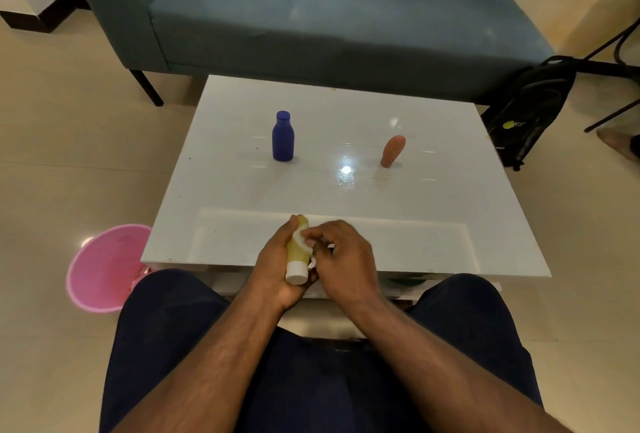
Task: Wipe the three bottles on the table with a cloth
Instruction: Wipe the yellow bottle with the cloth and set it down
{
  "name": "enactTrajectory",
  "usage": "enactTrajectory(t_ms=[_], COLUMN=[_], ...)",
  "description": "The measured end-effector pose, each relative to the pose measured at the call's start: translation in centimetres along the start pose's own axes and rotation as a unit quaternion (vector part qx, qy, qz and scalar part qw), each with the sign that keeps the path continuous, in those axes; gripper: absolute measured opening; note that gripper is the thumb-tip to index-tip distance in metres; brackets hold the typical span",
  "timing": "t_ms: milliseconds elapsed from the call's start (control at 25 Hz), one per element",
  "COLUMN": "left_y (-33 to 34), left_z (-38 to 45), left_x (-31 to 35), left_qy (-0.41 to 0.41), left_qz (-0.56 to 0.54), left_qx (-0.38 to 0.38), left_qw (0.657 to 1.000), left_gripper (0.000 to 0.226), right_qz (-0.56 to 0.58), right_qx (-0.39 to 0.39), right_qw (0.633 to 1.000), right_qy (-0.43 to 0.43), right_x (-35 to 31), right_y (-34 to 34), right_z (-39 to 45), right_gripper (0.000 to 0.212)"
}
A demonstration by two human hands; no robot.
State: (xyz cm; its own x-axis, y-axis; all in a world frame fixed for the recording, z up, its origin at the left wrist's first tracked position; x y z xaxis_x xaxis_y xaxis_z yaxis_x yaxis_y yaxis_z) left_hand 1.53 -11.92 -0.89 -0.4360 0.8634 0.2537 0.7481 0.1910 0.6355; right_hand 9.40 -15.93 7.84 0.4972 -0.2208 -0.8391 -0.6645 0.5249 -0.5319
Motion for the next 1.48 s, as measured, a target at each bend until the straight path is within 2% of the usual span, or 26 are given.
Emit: enactTrajectory(t_ms=[160,320,360,480,560,680,800,960,1040,1240,1480], left_y=[0.1,0.3,0.3,0.7,1.0,0.9,1.1,0.8,0.7,0.3,-0.9], left_z=[-0.2,0.0,0.1,0.0,-0.2,-0.5,-1.0,-0.7,-0.8,-0.8,0.1], left_x=[-0.3,0.2,0.3,0.0,-0.5,-0.6,-0.2,0.0,-0.3,0.0,0.7], left_qy=[0.02,0.015,0.023,0.019,0.005,0.017,0.023,0.02,0.019,0.079,0.068], left_qz=[0.073,0.008,-0.002,0.004,0.033,0.075,0.061,0.055,0.074,0.119,0.029], left_qx=[-0.005,-0.028,-0.027,-0.044,-0.049,-0.044,-0.048,-0.026,-0.012,0.046,0.099], left_qw=[0.997,0.999,0.999,0.999,0.998,0.996,0.997,0.998,0.997,0.989,0.992], left_gripper=[0.057,0.037,0.038,0.037,0.032,0.043,0.049,0.053,0.054,0.054,0.059], right_qz=[-0.015,-0.028,-0.038,-0.046,-0.037,-0.033,-0.041,-0.073,-0.093,-0.049,-0.021], right_qx=[0.017,0.003,-0.005,-0.01,-0.009,-0.003,0.001,-0.015,-0.011,0.025,-0.021], right_qw=[0.999,1.0,0.999,0.998,0.999,0.999,0.999,0.994,0.991,0.998,1.0], right_qy=[0.025,-0.01,-0.025,-0.045,-0.026,-0.002,-0.002,-0.085,-0.095,-0.004,-0.007], right_x=[-0.1,-0.8,-0.9,-1.4,-1.4,-1.2,-0.8,-0.8,-0.6,0.9,1.3], right_y=[-0.4,0.0,0.1,-0.2,-0.5,-0.6,-0.1,0.4,0.0,-1.2,0.2], right_z=[2.3,0.0,-0.7,-0.4,1.2,2.9,1.3,-1.0,0.5,3.0,-1.5], right_gripper=[0.014,0.017,0.018,0.017,0.015,0.016,0.016,0.02,0.019,0.02,0.016])
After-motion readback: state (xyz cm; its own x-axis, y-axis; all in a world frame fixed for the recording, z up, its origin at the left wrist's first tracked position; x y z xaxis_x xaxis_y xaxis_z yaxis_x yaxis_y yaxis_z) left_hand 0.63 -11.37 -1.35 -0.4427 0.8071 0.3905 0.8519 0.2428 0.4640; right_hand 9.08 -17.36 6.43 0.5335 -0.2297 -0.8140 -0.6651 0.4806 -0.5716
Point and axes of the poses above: each hand's wrist, its own z-axis towards the middle knuckle, its own y-axis out of the palm, x = y × z, the point moved 6 cm from there along z, towards the middle knuckle, and after that the axes turned 8 degrees about x, right-handed, at the moved point
